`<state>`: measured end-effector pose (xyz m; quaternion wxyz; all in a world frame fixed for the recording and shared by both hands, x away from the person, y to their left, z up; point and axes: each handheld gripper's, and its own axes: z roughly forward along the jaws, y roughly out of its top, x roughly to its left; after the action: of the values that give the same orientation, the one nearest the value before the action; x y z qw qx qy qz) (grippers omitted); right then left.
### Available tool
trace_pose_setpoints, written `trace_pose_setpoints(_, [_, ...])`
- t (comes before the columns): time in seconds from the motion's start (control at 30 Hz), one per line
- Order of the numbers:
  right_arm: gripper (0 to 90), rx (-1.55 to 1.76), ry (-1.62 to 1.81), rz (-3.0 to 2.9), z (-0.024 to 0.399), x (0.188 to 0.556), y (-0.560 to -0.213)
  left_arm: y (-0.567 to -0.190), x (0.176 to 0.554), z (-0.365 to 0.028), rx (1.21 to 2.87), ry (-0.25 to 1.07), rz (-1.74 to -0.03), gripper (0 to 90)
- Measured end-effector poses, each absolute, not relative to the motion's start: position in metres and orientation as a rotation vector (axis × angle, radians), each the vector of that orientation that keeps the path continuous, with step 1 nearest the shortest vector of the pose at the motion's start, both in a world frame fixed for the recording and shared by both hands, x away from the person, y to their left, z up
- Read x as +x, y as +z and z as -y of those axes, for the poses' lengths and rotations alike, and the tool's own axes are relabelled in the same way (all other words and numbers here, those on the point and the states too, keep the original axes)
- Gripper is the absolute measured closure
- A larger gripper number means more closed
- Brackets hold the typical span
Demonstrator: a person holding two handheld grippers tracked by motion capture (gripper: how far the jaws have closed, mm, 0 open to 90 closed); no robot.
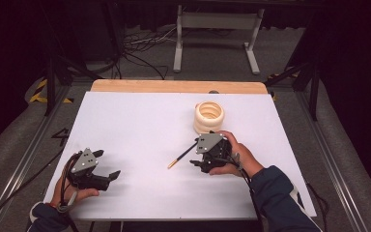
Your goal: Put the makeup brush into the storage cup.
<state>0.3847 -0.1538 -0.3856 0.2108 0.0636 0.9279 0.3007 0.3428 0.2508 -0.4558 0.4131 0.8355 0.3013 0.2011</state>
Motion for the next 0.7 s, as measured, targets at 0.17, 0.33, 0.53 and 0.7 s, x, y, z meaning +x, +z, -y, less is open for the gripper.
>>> trace_pose_setpoints(0.17, [29.6,0.153,0.804,-2.609,0.146,0.389,-0.388,-0.456,0.342,-0.251,2.098,0.504,-0.750,6.4])
trace_pose_setpoints(0.33, [31.4,0.121,0.740,-2.654,0.135,0.396,-0.394,-0.455,0.342,-0.251,2.096,0.501,-0.747,6.4])
trace_pose_setpoints(0.53, [32.8,0.085,0.691,-2.704,0.123,0.401,-0.399,-0.455,0.342,-0.250,2.100,0.488,-0.743,6.4])
trace_pose_setpoints(0.7, [33.1,0.044,0.644,-2.741,0.111,0.406,-0.403,-0.455,0.341,-0.250,2.098,0.490,-0.736,6.3])
